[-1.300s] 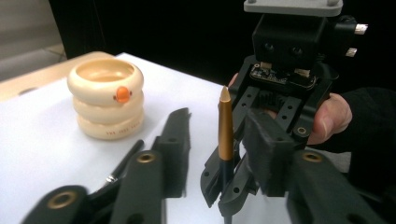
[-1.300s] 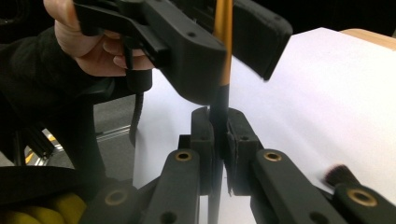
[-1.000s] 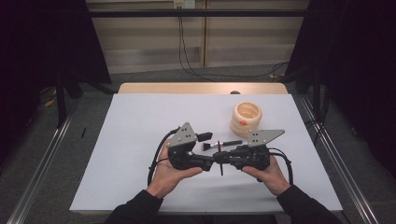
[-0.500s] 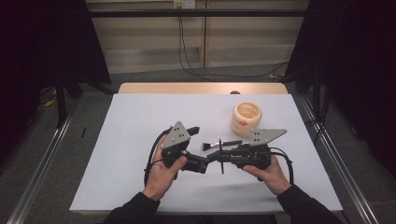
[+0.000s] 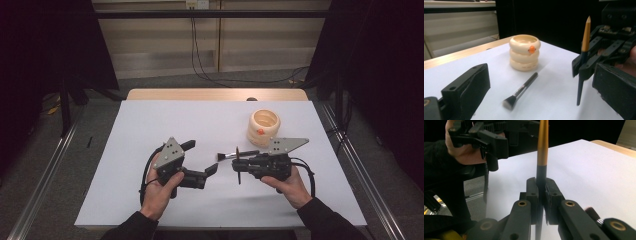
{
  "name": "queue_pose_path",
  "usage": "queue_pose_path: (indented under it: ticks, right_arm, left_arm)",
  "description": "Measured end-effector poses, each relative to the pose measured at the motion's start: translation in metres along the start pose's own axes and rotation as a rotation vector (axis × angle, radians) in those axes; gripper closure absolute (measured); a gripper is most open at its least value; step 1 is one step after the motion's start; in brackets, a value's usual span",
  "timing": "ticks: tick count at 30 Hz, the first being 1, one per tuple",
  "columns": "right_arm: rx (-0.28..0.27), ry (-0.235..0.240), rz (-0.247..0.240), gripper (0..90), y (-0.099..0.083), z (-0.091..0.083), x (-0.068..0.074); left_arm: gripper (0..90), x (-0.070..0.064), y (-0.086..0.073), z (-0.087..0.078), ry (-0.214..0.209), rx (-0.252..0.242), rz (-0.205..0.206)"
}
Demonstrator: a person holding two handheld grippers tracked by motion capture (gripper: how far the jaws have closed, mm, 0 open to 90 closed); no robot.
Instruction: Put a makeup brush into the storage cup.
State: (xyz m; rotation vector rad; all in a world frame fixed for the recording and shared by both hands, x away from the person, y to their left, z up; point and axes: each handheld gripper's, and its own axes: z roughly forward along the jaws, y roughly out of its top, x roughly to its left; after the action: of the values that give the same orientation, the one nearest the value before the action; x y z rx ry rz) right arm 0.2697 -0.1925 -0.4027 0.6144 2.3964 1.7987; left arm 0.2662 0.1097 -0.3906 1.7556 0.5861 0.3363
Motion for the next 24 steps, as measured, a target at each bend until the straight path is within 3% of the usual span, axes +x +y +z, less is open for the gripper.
queue_pose_path:
  ticks: [1, 3, 5, 6, 8, 12, 18, 19, 22, 24]
  right_arm:
    - [-0.001, 0.000, 0.000, 83.0, 0.000, 0.000, 0.000]
    - [-0.005, -0.007, -0.001, 83.1, 0.000, -0.001, 0.000]
    - [-0.008, -0.011, 0.001, 83.0, 0.000, -0.002, -0.001]
    - [-0.009, -0.012, 0.001, 83.0, 0.000, -0.003, -0.001]
    - [-0.009, -0.020, 0.000, 83.0, 0.000, -0.004, -0.002]
    - [-0.012, -0.020, 0.001, 83.0, 0.001, -0.005, -0.003]
    - [-0.025, -0.039, 0.005, 83.0, 0.001, -0.009, -0.005]
    - [-0.027, -0.040, 0.007, 83.0, 0.001, -0.010, -0.006]
    - [-0.033, -0.055, 0.009, 83.0, 0.001, -0.013, -0.008]
    - [-0.033, -0.063, 0.006, 83.0, 0.002, -0.014, -0.009]
  left_arm:
    - [1.3, 0.000, -0.001, -0.001, 0.020, 0.003, 0.001]
    - [1.3, 0.001, -0.005, -0.006, 0.012, 0.010, -0.001]
    - [1.0, 0.003, -0.008, -0.010, 0.026, -0.002, 0.024]
    - [1.0, 0.003, -0.010, -0.012, 0.021, -0.010, 0.019]
    - [1.1, 0.003, -0.014, -0.017, 0.056, -0.001, 0.013]
    - [1.5, 0.006, -0.022, -0.023, 0.082, -0.004, -0.017]
    - [1.3, 0.012, -0.030, -0.035, 0.098, -0.010, -0.008]
    - [1.0, 0.012, -0.031, -0.036, 0.116, -0.002, -0.003]
    - [1.0, 0.014, -0.036, -0.042, 0.120, -0.001, -0.031]
    - [1.0, 0.014, -0.040, -0.046, 0.140, 0.003, -0.018]
